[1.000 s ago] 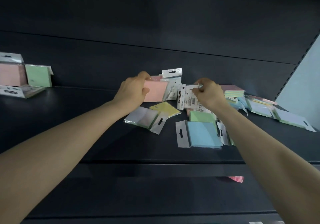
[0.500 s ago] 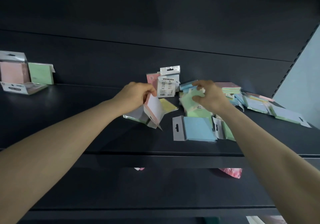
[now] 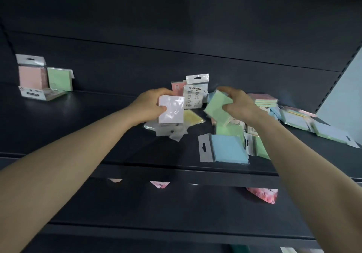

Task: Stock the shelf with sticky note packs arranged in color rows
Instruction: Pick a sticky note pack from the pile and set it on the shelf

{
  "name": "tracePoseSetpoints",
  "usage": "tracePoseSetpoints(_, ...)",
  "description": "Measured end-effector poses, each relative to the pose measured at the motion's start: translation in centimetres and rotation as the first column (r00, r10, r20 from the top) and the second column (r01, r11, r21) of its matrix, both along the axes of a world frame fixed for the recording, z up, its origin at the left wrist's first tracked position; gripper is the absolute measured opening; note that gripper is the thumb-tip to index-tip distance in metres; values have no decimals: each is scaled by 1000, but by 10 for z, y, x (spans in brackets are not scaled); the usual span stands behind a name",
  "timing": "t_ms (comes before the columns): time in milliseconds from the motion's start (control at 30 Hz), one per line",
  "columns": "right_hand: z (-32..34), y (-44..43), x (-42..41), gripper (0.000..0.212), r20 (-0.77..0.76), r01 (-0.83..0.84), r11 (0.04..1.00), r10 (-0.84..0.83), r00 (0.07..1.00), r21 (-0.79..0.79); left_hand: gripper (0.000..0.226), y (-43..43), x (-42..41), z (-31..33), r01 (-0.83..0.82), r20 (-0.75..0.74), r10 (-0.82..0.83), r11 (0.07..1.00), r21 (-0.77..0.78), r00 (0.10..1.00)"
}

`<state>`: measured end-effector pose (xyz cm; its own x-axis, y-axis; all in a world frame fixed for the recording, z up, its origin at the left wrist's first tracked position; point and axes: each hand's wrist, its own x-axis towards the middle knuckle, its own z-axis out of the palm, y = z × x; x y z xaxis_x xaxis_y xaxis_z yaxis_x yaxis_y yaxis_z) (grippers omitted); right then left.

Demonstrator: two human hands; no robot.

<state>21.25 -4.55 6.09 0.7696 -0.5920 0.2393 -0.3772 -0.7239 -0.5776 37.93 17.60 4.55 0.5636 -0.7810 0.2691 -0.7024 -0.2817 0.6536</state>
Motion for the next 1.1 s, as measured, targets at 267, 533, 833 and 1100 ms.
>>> tracePoseSetpoints(267,-3,9,5,57,-10,7,991,-8,1000,-135,24,10,-4,-5,-188,108,190,982,-28,976)
tracePoseSetpoints(533,4,7,7,19,222,109,993,-97,970,-45,37,19,-8,-1,-183,128,163,970,158,978)
tracePoseSetpoints(833,0,38,40,76,381,-185,793,-63,922,580,28,65,12,-4,-415,-100,407,907,-69,908)
tracePoseSetpoints(1100,10,114,122,26,464,-217,905,24,885,366,58,151,68,-4,-384,-49,383,898,-215,923)
